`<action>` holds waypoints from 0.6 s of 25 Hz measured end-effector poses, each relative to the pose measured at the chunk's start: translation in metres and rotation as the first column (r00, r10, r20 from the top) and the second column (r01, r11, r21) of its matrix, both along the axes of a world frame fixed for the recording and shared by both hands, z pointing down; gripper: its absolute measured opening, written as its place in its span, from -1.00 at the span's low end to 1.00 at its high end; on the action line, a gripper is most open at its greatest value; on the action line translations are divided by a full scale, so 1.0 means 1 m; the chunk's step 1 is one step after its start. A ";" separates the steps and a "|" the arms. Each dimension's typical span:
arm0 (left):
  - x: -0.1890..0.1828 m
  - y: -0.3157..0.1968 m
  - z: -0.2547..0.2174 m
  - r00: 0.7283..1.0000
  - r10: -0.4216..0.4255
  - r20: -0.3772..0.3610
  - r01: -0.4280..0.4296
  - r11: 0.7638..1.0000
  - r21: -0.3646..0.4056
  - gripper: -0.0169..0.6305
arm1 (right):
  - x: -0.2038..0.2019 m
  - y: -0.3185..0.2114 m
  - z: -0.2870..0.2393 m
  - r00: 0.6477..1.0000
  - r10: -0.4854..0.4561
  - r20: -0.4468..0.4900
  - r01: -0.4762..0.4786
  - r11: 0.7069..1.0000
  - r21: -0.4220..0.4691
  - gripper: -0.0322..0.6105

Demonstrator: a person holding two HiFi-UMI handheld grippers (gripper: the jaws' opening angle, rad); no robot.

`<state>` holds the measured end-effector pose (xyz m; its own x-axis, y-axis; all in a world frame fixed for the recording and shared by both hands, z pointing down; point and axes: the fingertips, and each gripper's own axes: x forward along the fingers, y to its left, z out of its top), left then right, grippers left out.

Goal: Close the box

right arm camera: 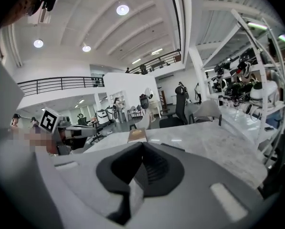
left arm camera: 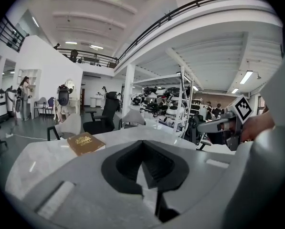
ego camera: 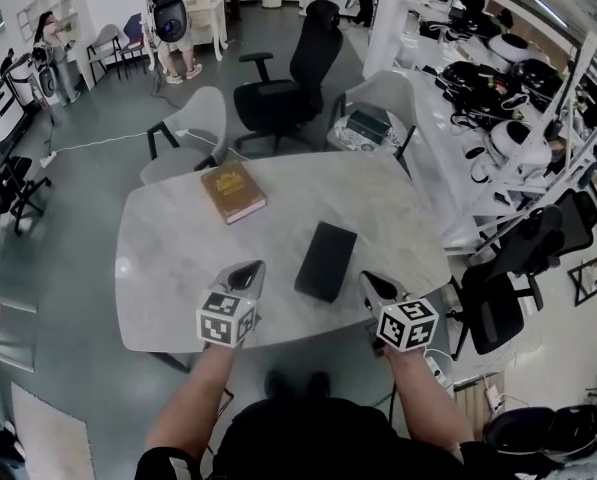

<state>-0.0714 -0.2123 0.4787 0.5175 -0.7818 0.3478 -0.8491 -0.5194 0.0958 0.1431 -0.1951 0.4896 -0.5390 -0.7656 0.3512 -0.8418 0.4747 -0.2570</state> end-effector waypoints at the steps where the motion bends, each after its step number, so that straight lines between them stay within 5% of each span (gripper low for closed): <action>1: 0.002 -0.006 -0.008 1.000 -0.003 -0.007 0.003 1.000 0.011 -0.91 | 0.004 -0.006 -0.009 1.000 0.007 0.007 -0.007 1.000 0.024 -0.89; 11: 0.020 -0.028 -0.116 0.995 -0.030 -0.100 0.051 0.976 0.210 -0.91 | 0.018 -0.023 -0.130 1.000 -0.015 -0.009 0.017 0.943 0.333 -0.89; 15: 0.025 -0.021 -0.127 0.995 -0.036 -0.098 0.059 0.969 0.242 -0.91 | 0.014 -0.020 -0.150 1.000 -0.030 0.000 0.027 0.926 0.377 -0.89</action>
<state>-0.0469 -0.2337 0.3514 0.4988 -0.8613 0.0962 -0.8667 -0.4963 0.0503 0.1571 -0.2153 0.3394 -0.5637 -0.8252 0.0363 -0.8255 0.5613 -0.0589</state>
